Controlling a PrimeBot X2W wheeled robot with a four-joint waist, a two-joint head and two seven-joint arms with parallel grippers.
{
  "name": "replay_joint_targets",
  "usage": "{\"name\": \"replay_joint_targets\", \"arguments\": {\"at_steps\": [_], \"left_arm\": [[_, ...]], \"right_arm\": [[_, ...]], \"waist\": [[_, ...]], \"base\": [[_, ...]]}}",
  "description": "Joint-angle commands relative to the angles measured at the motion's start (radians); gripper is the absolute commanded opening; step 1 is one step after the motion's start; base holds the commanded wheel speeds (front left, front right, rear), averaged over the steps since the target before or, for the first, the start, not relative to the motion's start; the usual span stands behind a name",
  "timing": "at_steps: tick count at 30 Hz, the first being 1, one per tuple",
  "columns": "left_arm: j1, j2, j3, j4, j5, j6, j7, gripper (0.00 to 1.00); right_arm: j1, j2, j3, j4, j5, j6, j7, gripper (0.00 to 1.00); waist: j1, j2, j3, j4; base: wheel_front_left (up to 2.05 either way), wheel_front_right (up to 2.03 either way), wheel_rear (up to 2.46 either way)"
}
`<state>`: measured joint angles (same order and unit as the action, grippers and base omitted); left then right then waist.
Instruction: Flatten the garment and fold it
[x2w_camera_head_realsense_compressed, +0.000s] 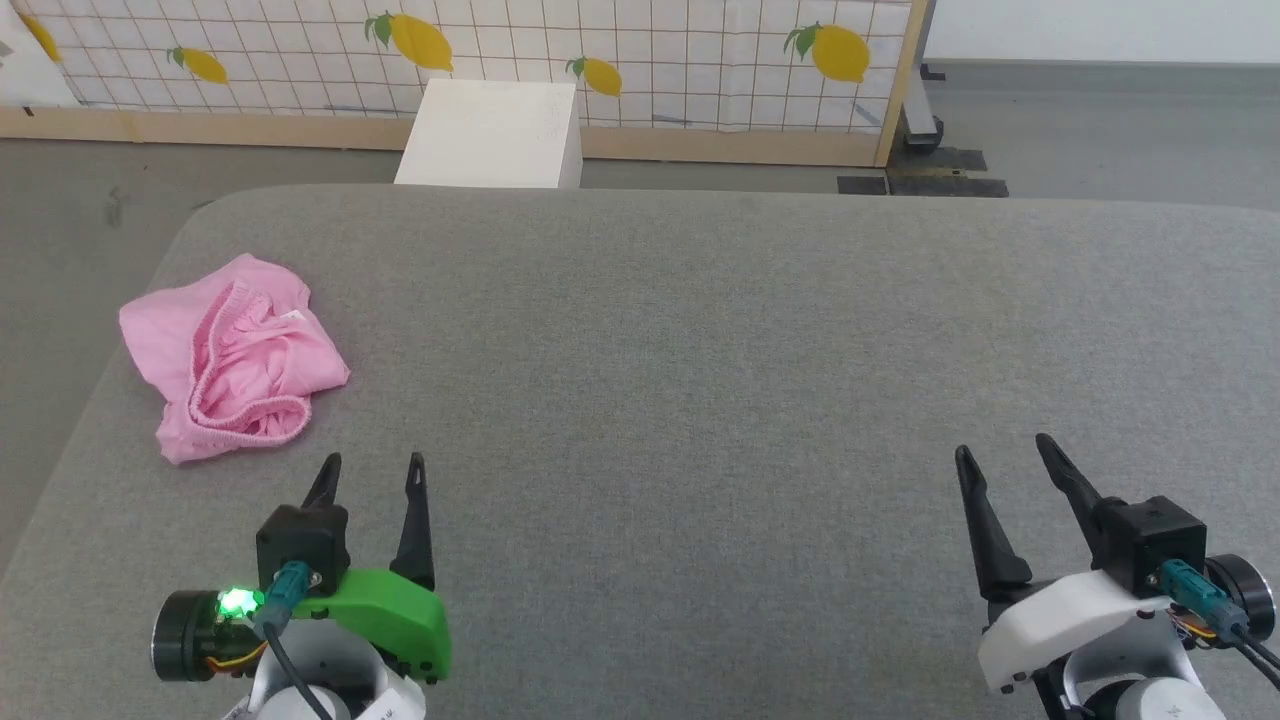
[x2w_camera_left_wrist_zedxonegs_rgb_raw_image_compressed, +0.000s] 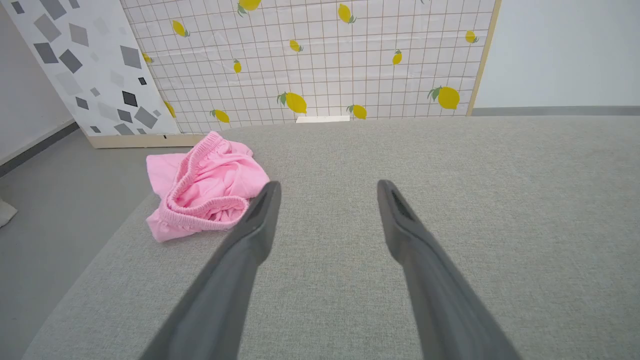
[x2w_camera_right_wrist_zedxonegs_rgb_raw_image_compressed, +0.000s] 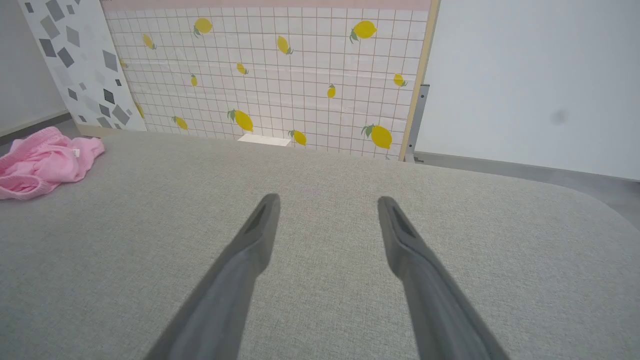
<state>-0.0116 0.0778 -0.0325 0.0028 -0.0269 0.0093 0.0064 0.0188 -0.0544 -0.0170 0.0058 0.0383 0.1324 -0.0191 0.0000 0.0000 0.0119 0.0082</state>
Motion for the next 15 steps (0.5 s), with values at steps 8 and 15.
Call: {"name": "replay_joint_targets", "arguments": {"at_steps": [8,15], "left_arm": [[0.000,0.017,-0.011,-0.001,-0.002,0.004,0.000,1.00],[-0.004,0.026,-0.021,0.001,-0.002,0.006,0.005,1.00]], "right_arm": [[-0.018,0.002,-0.005,0.002,0.045,-0.001,-0.005,1.00],[-0.016,0.003,0.005,-0.001,0.055,-0.001,-0.009,1.00]], "waist": [[0.0000,0.0000,0.006,0.004],[0.0000,0.0000,0.008,0.025]], "base": [[0.00,0.00,0.00],[0.00,0.00,0.00]]}}
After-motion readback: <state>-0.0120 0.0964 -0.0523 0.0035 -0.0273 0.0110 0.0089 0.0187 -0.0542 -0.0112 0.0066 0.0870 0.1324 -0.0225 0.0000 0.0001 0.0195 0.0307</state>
